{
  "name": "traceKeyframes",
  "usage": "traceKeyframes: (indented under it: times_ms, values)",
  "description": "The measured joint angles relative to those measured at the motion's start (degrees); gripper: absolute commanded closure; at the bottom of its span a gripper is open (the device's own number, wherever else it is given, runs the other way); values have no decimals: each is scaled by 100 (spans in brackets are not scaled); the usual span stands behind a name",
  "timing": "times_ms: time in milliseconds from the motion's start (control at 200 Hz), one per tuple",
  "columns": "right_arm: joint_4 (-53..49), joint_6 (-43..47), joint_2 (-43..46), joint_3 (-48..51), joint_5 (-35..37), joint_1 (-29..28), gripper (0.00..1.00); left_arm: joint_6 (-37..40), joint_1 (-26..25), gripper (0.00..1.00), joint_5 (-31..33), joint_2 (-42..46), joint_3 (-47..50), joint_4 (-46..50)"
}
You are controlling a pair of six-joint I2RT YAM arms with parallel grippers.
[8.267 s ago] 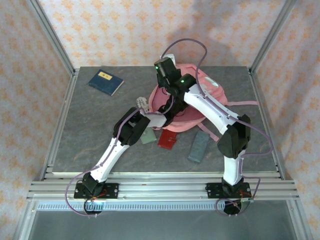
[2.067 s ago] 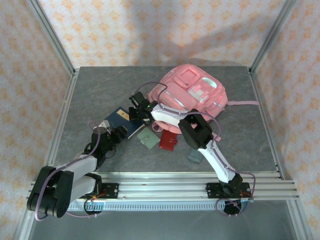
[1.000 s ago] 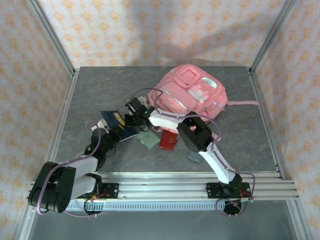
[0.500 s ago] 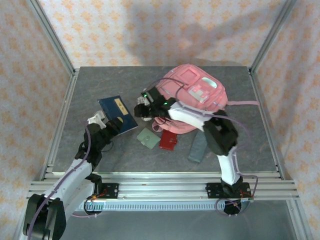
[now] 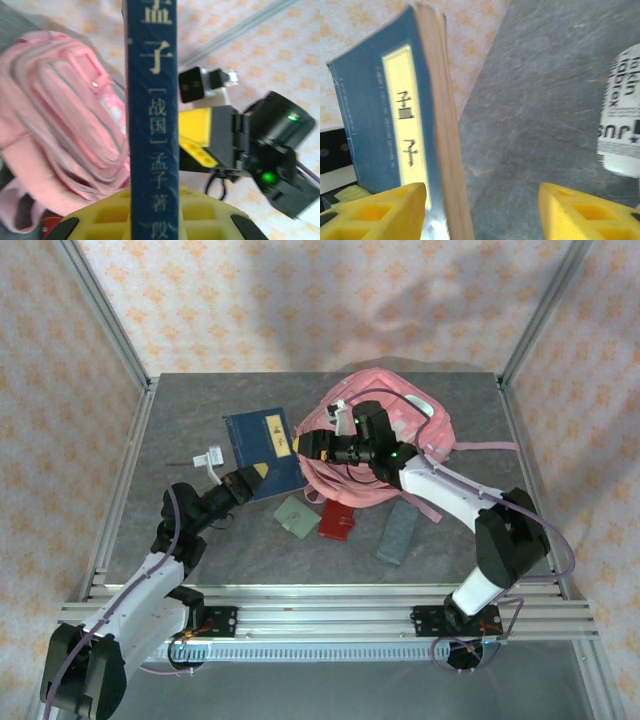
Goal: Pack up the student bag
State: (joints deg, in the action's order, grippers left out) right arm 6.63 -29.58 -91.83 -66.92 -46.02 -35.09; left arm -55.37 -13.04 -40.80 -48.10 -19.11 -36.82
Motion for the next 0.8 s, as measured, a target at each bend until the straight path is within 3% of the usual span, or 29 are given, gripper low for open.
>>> traceKeyframes:
  times_ms: [340,491,801]
  values:
    - [1021,-428,0,94,-1093,20,44,-391,-157,100,-605,-365,-35,-813]
    - [1425,-688,0,129,-1408,184,51,-529,-162,100,-887,-562,-35,-1069]
    - [2050,-1095,9,212,-1967,461,53,-975,-234,100,-1611,-1049,-57,-1770]
